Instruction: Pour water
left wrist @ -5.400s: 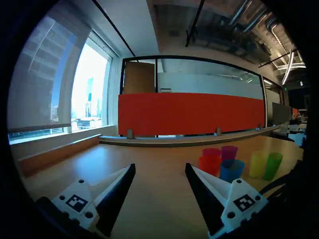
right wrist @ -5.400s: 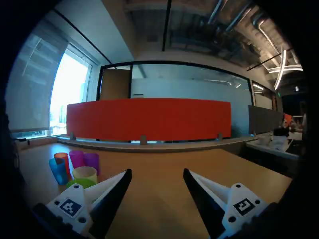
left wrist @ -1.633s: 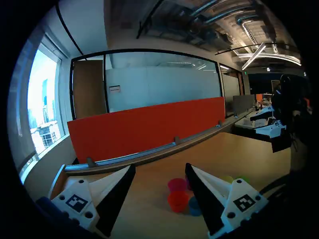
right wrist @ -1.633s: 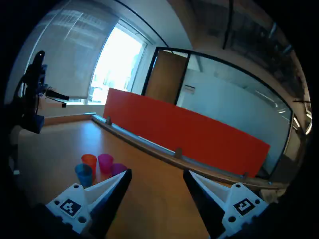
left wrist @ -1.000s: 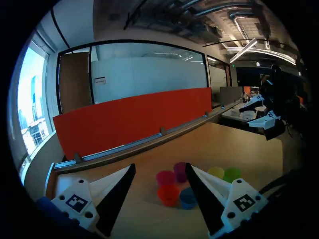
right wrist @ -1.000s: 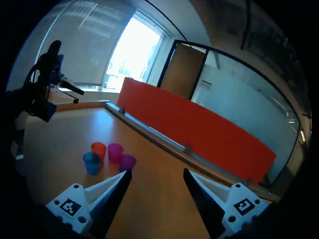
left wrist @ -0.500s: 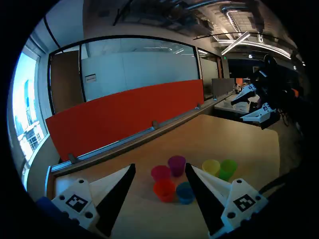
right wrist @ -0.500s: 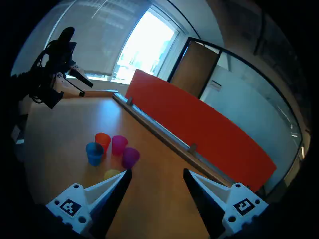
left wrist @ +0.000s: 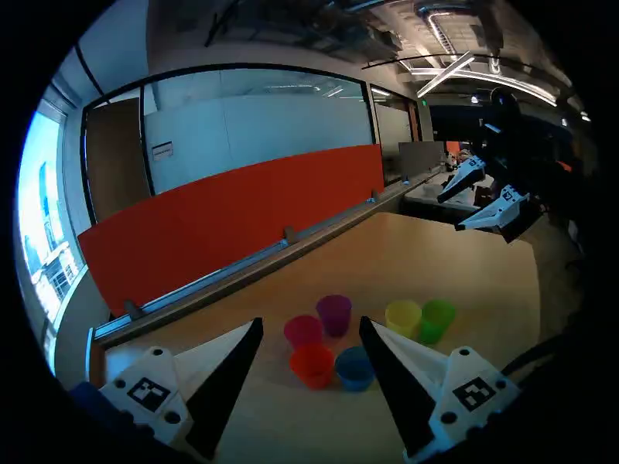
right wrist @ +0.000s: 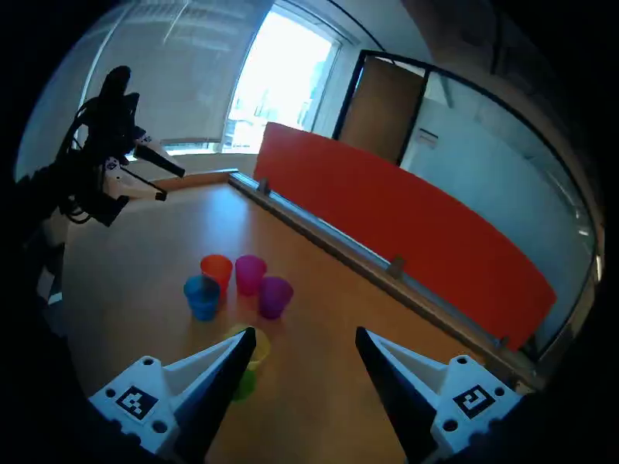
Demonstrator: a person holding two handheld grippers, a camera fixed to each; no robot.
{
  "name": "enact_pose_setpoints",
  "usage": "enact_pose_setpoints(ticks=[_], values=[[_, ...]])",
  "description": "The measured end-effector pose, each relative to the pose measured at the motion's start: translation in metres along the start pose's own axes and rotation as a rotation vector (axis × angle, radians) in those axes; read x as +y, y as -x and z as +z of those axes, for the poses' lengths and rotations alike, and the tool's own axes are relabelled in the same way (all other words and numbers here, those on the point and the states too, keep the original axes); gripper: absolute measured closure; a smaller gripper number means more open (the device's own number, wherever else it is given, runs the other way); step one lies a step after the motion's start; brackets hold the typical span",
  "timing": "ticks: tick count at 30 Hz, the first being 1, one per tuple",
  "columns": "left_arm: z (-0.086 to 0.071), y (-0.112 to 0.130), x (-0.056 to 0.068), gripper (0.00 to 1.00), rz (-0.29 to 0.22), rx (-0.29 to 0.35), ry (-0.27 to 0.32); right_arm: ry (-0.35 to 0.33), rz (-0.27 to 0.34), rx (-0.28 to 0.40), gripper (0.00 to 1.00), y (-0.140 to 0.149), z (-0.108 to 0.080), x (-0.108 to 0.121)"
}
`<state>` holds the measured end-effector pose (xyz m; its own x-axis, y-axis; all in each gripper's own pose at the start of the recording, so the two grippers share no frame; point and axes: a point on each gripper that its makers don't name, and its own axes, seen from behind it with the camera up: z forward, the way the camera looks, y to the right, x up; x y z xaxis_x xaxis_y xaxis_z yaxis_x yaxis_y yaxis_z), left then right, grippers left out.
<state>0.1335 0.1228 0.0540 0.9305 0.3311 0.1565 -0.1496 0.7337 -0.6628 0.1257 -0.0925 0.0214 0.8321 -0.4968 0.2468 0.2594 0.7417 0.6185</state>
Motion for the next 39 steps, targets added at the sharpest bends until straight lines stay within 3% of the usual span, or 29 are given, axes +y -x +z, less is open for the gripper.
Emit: enact_pose_setpoints(ticks=[8,14,39], values=[[0.0,-0.002,-0.001,0.08,-0.008,0.005,0.002,-0.021,0.125,0.005,0.0,-0.002,0.002,-0.003],[0.001,-0.001,0.001,0.08,-0.005,-0.003,0.017,-0.037,0.176,0.005,0.0,-0.002,0.003,-0.007],[0.033,0.053,0.034,0.08,0.008,-0.112,0.127,-0.106,0.177,-0.075,0.0,0.045,0.024,-0.032]])
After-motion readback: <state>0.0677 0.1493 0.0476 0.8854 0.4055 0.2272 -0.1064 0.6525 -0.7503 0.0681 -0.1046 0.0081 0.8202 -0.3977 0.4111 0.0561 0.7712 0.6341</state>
